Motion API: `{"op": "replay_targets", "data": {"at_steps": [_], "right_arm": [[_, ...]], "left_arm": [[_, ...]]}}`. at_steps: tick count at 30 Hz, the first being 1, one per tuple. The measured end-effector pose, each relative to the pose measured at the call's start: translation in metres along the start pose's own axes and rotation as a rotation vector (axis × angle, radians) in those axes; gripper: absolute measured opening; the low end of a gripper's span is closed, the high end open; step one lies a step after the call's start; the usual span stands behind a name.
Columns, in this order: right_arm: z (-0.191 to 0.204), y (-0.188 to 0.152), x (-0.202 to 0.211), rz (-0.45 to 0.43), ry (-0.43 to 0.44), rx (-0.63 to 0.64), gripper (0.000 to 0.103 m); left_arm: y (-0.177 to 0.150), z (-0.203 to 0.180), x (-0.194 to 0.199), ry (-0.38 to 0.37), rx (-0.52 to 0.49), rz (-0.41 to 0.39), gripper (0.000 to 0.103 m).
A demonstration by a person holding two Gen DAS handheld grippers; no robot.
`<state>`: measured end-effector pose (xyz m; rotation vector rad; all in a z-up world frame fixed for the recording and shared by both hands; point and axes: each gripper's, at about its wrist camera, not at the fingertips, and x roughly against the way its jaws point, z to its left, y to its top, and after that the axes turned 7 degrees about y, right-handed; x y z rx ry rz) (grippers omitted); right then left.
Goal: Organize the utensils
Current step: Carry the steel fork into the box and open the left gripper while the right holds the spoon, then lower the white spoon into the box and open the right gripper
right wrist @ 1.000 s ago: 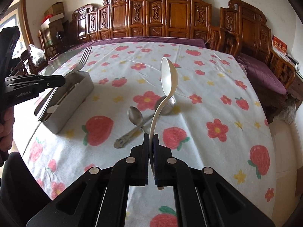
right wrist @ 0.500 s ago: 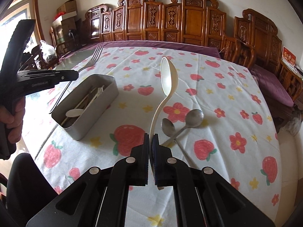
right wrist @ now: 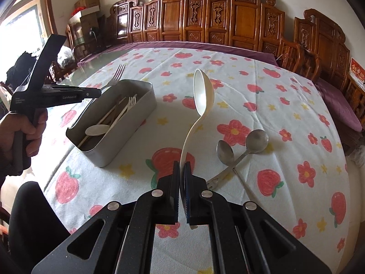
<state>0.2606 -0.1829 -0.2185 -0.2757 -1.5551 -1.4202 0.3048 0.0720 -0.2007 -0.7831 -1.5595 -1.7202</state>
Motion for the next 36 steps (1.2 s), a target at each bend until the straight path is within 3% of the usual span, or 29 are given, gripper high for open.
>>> {"op": "replay_targets", "data": {"at_steps": [18, 25, 29, 36], "right_arm": [[0.003, 0.001, -0.018, 0.028, 0.007, 0.0, 0.005], [0.018, 0.008, -0.016, 0.017, 0.022, 0.017, 0.005], [0.036, 0.016, -0.016, 0.009, 0.044, 0.034, 0.005], [0.074, 0.033, -0.031, 0.007, 0.09, 0.055, 0.005]], "left_arm": [[-0.015, -0.004, -0.045, -0.037, 0.004, 0.118, 0.007], [-0.01, 0.004, -0.022, -0.044, 0.013, 0.067, 0.008], [-0.009, 0.013, 0.0, -0.049, 0.016, 0.025, 0.018], [-0.012, 0.038, 0.037, -0.043, 0.021, -0.034, 0.018]]}}
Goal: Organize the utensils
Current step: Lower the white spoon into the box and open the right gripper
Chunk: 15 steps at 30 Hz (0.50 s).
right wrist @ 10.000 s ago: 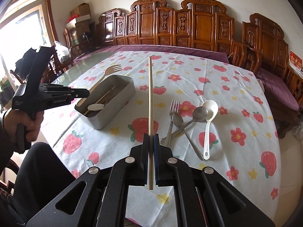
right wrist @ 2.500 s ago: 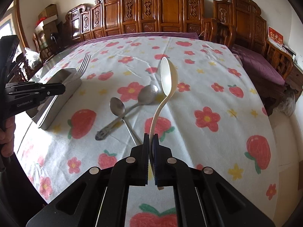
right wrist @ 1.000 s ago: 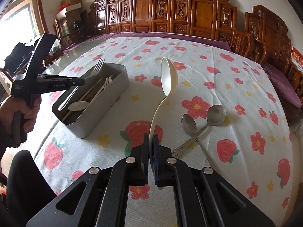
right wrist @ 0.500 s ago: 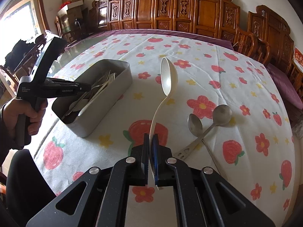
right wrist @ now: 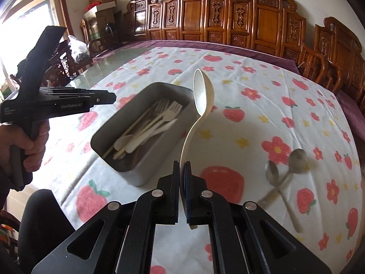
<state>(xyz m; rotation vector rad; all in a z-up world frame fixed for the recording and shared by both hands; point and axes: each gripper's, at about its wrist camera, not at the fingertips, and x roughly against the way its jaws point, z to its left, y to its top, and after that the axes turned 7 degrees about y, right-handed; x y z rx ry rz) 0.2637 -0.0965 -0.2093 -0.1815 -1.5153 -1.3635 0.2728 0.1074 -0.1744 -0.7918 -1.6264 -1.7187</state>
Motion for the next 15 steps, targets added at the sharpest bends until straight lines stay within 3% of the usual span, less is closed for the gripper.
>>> {"op": "replay_targets", "data": {"at_steps": [7, 15], "right_arm": [[0.032, 0.017, -0.025, 0.029, 0.04, 0.022, 0.005], [0.041, 0.034, -0.065, 0.077, 0.072, -0.045, 0.005]], "left_arm": [[-0.008, 0.025, 0.02, 0.024, 0.005, -0.033, 0.019], [-0.016, 0.051, 0.028, 0.042, 0.02, -0.044, 0.019]]}}
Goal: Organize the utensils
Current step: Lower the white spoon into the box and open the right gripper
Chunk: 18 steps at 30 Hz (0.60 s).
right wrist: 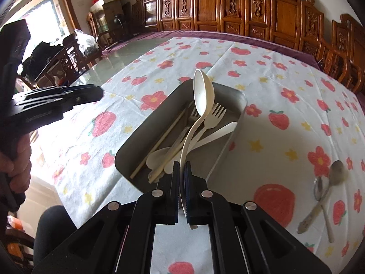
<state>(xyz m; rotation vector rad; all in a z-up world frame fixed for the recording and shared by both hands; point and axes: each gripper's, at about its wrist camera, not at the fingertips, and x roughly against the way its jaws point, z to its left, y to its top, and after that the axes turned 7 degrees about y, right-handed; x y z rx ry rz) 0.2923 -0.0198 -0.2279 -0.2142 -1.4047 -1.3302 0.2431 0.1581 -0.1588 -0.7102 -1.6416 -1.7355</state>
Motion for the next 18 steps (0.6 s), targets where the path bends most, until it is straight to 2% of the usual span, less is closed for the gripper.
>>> {"op": "replay_targets", "data": {"at_steps": [13, 18], "right_arm": [[0.016, 0.015, -0.049, 0.066, -0.02, 0.009, 0.005], [0.011, 0.019, -0.056, 0.084, 0.012, -0.013, 0.009]], "left_arm": [[-0.004, 0.019, 0.007, 0.012, 0.012, -0.004, 0.02], [-0.004, 0.021, 0.009, 0.013, 0.017, -0.008, 0.021]]}}
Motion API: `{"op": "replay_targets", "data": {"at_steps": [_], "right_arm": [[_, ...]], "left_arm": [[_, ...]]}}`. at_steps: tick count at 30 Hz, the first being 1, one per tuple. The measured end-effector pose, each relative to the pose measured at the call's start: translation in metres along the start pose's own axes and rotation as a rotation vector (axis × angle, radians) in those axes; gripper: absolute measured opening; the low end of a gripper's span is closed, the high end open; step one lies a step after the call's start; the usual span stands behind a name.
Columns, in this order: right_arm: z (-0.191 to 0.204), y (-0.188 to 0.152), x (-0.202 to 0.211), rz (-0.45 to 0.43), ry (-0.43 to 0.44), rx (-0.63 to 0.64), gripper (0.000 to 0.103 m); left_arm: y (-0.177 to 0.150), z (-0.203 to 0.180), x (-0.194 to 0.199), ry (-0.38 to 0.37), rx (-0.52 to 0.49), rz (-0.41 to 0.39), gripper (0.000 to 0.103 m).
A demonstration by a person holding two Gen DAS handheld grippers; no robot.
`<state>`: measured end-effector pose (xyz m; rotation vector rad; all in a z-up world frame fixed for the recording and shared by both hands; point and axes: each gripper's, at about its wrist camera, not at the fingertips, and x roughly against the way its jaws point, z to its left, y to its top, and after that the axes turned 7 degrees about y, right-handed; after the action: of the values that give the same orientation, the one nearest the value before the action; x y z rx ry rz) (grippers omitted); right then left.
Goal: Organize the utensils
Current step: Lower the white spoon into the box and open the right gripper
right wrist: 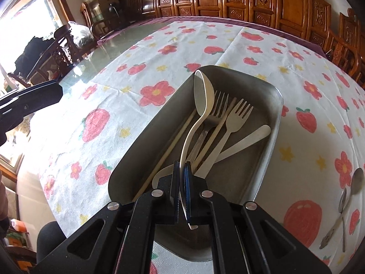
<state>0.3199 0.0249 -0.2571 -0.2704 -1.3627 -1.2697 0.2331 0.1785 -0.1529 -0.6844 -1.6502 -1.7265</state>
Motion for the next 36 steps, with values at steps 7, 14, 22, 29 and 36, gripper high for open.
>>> {"op": "replay_targets", "data": {"at_steps": [7, 14, 22, 29, 36], "right_arm": [[-0.011, 0.003, 0.016, -0.027, 0.003, 0.004, 0.011], [-0.026, 0.0, 0.037, -0.055, 0.035, -0.005, 0.014], [-0.032, -0.006, 0.044, -0.072, 0.06, -0.012, 0.02], [-0.041, -0.018, 0.088, -0.158, 0.023, 0.015, 0.02], [-0.092, -0.062, 0.136, -0.186, -0.087, -0.008, 0.02]], "left_arm": [[0.001, -0.004, 0.002, -0.005, 0.0, -0.003, 0.021], [0.004, -0.025, 0.006, -0.016, -0.03, -0.015, 0.021], [0.006, -0.041, 0.009, -0.021, -0.044, -0.017, 0.021], [0.006, -0.059, 0.014, -0.041, -0.058, -0.023, 0.024], [0.005, -0.097, 0.014, -0.09, -0.094, -0.028, 0.029]]}}
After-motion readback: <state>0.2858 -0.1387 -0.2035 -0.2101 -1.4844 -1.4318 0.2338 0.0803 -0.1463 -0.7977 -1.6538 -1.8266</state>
